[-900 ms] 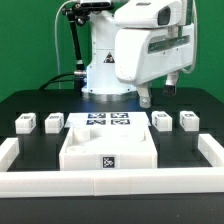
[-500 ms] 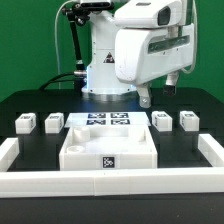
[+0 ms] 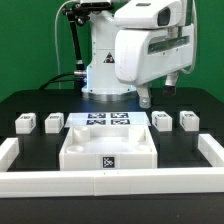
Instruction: Assemble square table
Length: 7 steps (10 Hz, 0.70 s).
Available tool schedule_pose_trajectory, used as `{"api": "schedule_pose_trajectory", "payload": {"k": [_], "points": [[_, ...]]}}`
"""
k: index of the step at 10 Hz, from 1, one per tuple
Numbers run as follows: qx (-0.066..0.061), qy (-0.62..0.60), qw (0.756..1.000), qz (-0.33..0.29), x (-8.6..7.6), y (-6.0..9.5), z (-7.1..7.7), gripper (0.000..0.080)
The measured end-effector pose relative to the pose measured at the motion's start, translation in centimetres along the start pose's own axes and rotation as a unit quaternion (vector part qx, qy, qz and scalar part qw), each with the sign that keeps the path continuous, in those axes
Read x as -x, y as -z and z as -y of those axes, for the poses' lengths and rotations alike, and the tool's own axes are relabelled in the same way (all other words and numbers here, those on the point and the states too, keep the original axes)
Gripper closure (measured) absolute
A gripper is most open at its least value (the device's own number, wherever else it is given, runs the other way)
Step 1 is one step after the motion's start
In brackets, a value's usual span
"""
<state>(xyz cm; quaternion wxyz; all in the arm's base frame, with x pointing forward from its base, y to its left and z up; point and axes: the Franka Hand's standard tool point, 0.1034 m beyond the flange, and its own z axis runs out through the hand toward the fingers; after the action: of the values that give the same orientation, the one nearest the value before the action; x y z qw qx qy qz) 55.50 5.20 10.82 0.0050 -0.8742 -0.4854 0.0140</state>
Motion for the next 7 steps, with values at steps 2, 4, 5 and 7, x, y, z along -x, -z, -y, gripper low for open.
{"api": "schedule_pose_trajectory", "payload": {"k": [2, 4, 5, 7], "points": [[-0.009, 0.111, 0.994, 0.009, 1.9, -1.2, 0.9, 0.0150], [-0.017, 0.121, 0.992, 0.016, 3.9, -2.0, 0.7, 0.0150], [-0.016, 0.121, 0.992, 0.015, 3.6, -2.0, 0.8, 0.0150], [-0.018, 0.127, 0.992, 0.016, 3.7, -2.2, 0.8, 0.0150]]}}
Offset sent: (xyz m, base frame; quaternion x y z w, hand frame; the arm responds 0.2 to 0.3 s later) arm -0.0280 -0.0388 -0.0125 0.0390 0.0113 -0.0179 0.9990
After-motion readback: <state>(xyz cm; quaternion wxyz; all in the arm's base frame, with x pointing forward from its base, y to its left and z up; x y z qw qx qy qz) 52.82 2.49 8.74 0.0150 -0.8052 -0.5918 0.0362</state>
